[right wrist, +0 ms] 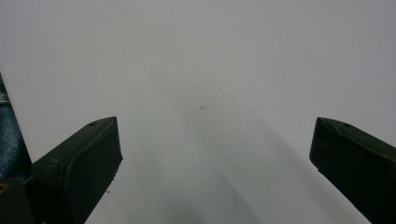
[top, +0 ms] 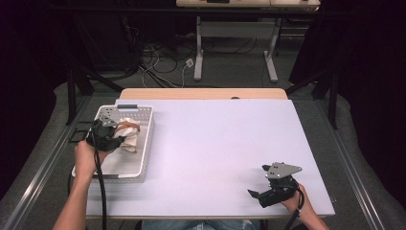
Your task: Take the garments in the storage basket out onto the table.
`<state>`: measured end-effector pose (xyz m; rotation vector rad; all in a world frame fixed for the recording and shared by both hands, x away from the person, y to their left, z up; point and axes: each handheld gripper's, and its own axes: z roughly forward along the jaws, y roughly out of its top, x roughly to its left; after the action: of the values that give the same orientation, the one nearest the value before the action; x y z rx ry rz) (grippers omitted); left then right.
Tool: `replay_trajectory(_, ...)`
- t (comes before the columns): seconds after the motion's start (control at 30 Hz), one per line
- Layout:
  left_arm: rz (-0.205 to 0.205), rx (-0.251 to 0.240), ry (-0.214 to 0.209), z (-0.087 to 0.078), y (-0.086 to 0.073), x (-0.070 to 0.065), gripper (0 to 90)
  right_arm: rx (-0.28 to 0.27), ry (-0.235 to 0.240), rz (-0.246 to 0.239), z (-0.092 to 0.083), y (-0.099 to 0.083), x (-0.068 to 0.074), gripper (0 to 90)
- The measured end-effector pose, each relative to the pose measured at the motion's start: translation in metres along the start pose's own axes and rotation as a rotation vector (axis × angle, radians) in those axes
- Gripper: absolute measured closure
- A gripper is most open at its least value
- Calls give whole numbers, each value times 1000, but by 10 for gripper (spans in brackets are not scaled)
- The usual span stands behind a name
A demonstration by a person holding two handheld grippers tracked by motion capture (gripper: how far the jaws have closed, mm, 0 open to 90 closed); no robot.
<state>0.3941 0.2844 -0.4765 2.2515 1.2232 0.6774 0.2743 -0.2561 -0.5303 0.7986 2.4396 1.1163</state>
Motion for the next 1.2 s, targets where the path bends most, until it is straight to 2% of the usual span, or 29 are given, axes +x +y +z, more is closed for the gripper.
replay_trajectory(0.43,38,-47,13,-10,5,-6,693,5,1,-2,1,1,1,19)
replay_trajectory(0.67,57,-77,33,-18,8,-11,692,-3,-1,-6,0,0,0,19)
replay_trajectory(0.73,74,-94,43,-21,10,-14,693,1,-1,-5,0,0,0,19)
replay_trajectory(1.2,100,-141,55,-31,16,-24,692,-1,1,-5,0,0,1,19)
